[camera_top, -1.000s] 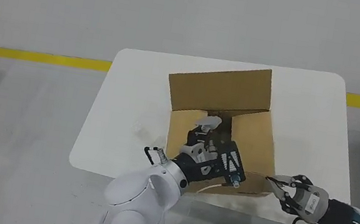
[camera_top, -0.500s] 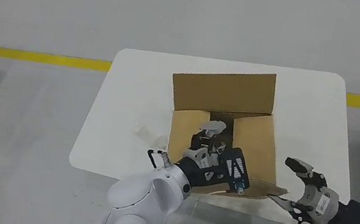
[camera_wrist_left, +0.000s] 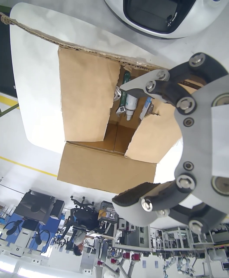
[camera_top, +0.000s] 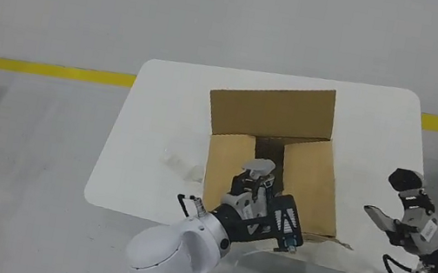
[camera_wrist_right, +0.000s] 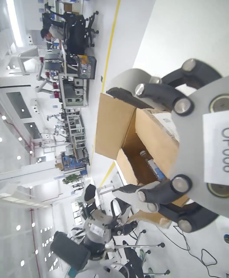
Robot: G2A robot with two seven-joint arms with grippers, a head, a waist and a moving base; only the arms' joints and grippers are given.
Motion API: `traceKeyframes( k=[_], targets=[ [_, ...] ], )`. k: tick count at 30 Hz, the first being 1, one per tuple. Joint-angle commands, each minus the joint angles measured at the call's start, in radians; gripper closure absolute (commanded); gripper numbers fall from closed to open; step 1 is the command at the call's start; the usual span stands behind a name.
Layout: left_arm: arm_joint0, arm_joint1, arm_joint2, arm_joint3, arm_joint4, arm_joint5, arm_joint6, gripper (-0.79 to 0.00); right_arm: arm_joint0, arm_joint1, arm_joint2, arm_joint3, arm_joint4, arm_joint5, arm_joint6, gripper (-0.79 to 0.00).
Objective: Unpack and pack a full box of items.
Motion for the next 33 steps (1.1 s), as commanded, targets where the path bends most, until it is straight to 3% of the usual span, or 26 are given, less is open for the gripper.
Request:
traceKeyframes(
  k=[1,9,16,33],
  targets=[
    [0.019,0.003,-0.001,-0.011,-0.001,-0.007,-0.003,-0.785,-0.001,0.002,-0.004,-0.008,-0.011,0.012,0.081,0.0],
    [0.061,0.012,0.007,-0.037,0.01,0.0,0.005,-0.785,-0.007,0.012,-0.032,-0.061,-0.067,-0.114,0.264,0.0],
    [0.069,0.019,0.003,-0.048,0.061,0.014,0.012,-0.785,-0.025,0.021,-0.048,-0.057,-0.083,-0.254,0.314,0.0],
    [0.085,0.03,-0.038,-0.049,0.124,0.09,0.039,-0.785,-0.068,0.051,-0.067,-0.08,-0.214,-0.256,0.358,0.0]
  ],
)
